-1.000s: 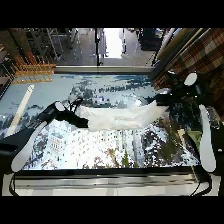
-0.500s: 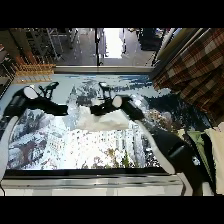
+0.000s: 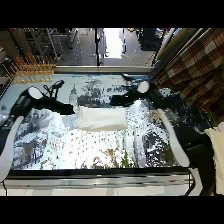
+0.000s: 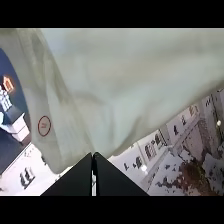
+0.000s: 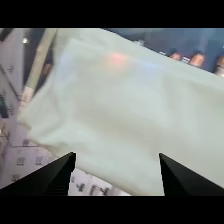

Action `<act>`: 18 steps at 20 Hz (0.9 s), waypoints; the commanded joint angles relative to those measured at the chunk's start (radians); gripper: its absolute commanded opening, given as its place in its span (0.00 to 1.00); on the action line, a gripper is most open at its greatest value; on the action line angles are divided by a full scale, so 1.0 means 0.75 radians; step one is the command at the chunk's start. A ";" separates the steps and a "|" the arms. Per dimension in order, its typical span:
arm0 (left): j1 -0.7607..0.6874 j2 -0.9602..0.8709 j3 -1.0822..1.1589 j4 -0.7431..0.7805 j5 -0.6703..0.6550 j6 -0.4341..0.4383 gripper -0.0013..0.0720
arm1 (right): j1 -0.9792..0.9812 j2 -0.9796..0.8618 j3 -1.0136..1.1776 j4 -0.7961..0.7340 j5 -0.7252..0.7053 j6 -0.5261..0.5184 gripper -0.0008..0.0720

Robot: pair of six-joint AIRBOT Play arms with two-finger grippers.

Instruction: Fold the clothes and pants, and hang the long-sleeved shirts on hangers.

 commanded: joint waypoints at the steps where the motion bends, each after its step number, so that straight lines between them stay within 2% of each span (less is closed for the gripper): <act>1: -0.096 -0.144 0.003 -0.018 0.135 -0.024 0.03 | -0.302 0.100 -0.164 0.024 0.314 0.027 0.91; 3: -0.128 -0.219 0.004 -0.018 0.150 -0.032 0.03 | -0.397 0.087 -0.304 0.156 0.331 -0.067 0.91; 5: -0.132 -0.267 0.004 -0.017 0.150 -0.104 0.03 | -0.422 0.045 -0.416 0.285 0.255 -0.178 0.91; 9: -0.128 -0.287 0.012 -0.007 0.124 -0.161 0.03 | -0.398 -0.130 -0.440 0.579 0.099 -0.336 0.92; 12: -0.130 -0.288 0.031 -0.008 0.107 -0.170 0.03 | -0.366 -0.257 -0.384 0.628 0.075 -0.331 0.95; 15: -0.130 -0.288 0.090 -0.008 0.005 -0.170 0.03 | -0.291 -0.351 -0.263 0.652 0.094 -0.305 0.94; 16: -0.129 -0.286 0.123 -0.008 -0.046 -0.170 0.03 | -0.260 -0.373 -0.221 0.668 0.094 -0.297 0.89; 17: -0.128 -0.280 0.158 -0.008 -0.106 -0.170 0.03 | -0.227 -0.396 -0.168 0.672 0.093 -0.265 0.72; 18: -0.128 -0.266 0.193 -0.008 -0.176 -0.176 0.03 | -0.200 -0.407 -0.124 0.671 0.084 -0.238 0.40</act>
